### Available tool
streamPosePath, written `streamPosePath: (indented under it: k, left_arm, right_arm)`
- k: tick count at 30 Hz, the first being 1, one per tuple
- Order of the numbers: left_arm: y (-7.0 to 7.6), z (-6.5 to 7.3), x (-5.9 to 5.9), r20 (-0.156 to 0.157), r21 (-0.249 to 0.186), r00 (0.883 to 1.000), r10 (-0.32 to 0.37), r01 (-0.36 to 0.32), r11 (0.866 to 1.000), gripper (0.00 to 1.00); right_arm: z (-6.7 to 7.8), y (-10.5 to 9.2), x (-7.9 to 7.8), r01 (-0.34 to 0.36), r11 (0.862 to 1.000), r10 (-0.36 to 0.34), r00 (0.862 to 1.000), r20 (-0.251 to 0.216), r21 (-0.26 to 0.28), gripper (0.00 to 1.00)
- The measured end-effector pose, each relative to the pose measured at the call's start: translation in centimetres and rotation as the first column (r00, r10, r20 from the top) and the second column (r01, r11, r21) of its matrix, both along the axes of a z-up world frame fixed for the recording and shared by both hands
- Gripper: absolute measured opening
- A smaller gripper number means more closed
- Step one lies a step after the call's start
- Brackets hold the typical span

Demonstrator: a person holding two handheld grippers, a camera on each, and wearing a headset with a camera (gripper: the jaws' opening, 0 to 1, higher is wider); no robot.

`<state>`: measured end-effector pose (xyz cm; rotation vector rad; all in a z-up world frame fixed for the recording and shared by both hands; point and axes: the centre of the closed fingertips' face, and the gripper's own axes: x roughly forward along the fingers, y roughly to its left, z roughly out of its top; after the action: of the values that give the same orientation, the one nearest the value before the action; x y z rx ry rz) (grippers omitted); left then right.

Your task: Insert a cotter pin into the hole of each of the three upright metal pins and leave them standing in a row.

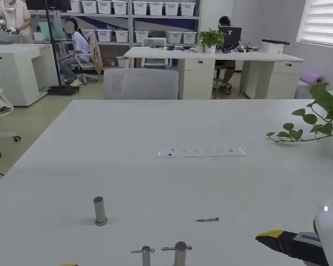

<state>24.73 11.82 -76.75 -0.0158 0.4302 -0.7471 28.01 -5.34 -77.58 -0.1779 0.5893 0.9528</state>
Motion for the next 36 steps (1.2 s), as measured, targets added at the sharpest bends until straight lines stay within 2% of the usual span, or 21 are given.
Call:
streamPosePath:
  k: [3, 9, 15, 18, 24, 30, 33, 36]
  left_arm:
    - [0.1, 0.0, 0.0, -0.003, 0.0, 1.0, 0.005, -0.005, 1.0, 0.95]
    - [0.4, 0.3, 0.2, -0.007, -0.007, 1.0, 0.024, -0.024, 1.0, 0.94]
    - [1.2, 0.6, 0.9, -0.008, -0.01, 0.999, 0.042, -0.042, 0.999, 0.93]
    - [1.5, 0.9, 1.4, 0.001, -0.007, 0.999, 0.051, -0.051, 0.999, 0.92]
    - [2.4, 1.4, 3.1, 0.0, -0.017, 0.997, 0.082, -0.082, 0.996, 0.85]
    - [3.5, 2.4, 5.6, 0.022, -0.029, 0.991, 0.129, -0.128, 0.991, 0.76]
    - [3.9, 2.8, 6.6, 0.04, -0.02, 0.989, 0.142, -0.141, 0.99, 0.73]
    - [4.2, 2.8, 7.5, 0.045, -0.012, 0.987, 0.153, -0.153, 0.988, 0.71]
  right_arm:
    - [0.0, -0.3, -0.1, 0.014, 1.0, -0.014, 1.0, 0.0, 0.007, 0.98]
    - [-0.1, -0.6, -0.5, 0.023, 1.0, -0.023, 1.0, -0.003, 0.012, 1.0]
    - [-0.3, -0.9, -1.2, 0.025, 1.0, -0.025, 1.0, -0.008, 0.009, 1.0]
    - [-0.4, -0.8, -1.5, 0.025, 1.0, -0.025, 1.0, -0.009, 0.012, 1.0]
    - [-0.3, -0.8, -1.7, 0.035, 0.999, -0.035, 0.999, -0.019, 0.026, 0.99]
    - [-0.1, -0.9, -1.5, 0.046, 0.998, -0.045, 0.999, -0.016, 0.036, 0.97]
    - [0.0, -0.8, -1.4, 0.046, 0.998, -0.046, 0.999, -0.011, 0.04, 0.96]
    - [-0.1, -0.8, -1.3, 0.045, 0.998, -0.045, 0.999, -0.009, 0.039, 0.96]
